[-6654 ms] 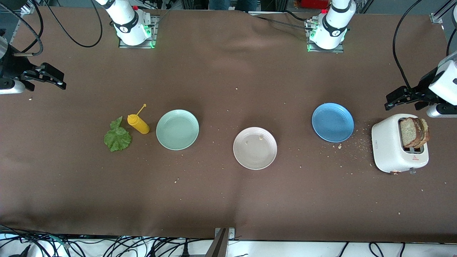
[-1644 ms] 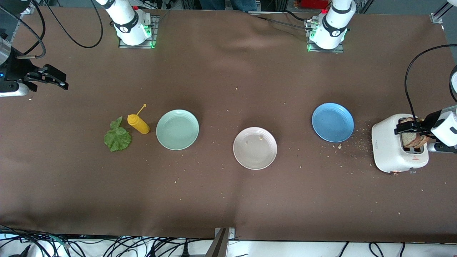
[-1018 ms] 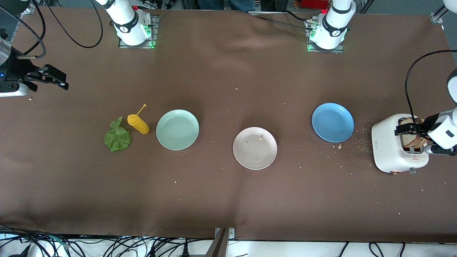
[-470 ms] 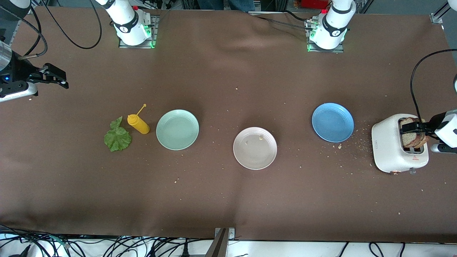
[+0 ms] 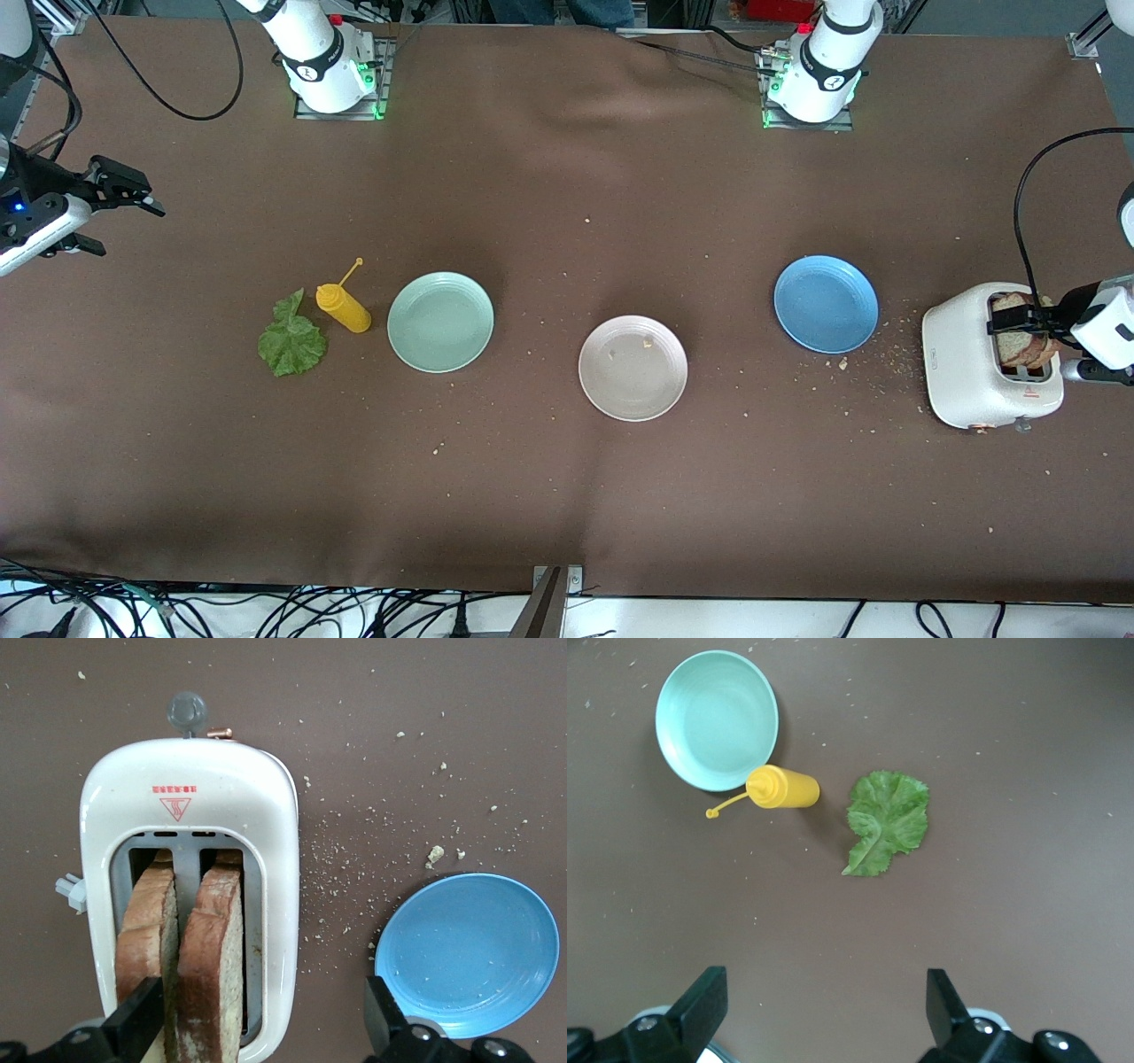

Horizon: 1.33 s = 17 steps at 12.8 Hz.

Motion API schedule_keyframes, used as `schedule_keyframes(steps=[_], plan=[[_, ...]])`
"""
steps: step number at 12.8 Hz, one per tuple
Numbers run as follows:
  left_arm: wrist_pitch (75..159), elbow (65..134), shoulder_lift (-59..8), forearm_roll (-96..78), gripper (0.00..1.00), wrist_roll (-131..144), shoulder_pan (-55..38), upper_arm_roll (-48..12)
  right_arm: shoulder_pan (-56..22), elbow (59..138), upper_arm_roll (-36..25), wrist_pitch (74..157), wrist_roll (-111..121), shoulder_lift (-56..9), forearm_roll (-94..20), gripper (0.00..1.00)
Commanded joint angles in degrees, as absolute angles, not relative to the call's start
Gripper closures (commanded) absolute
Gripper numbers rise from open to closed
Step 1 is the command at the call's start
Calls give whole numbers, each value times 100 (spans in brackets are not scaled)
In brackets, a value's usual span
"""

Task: Make sandwich in beige plate with both arms
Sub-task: 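Grasp toaster bread with the left gripper while the right gripper reaches mustard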

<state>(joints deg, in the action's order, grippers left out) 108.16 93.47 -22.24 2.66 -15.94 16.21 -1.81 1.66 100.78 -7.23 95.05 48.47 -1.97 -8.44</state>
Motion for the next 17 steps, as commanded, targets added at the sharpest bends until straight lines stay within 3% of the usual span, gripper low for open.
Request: schedule_keyframes(steps=[1, 8, 14, 16, 17], plan=[[10942, 9237, -2399, 387, 1, -1573, 1608, -220, 167, 10405, -1062, 9589, 6409, -324, -1448, 1], [10960, 9105, -2663, 404, 1, -1371, 1354, -237, 176, 11029, -1801, 9571, 10331, -1282, -2871, 1], [10960, 9105, -2689, 852, 1, -1485, 1512, -202, 404, 11329, -1863, 9220, 13537, -2520, -4575, 1], [10934, 9123, -2689, 853, 9, -1485, 1538, -202, 422, 11268, -1863, 9097, 14280, -2951, -5218, 1], [10925, 9140, -2698, 853, 20, -1485, 1564, -193, 431, 11268, -1863, 9079, 14326, -3092, -5438, 1]])
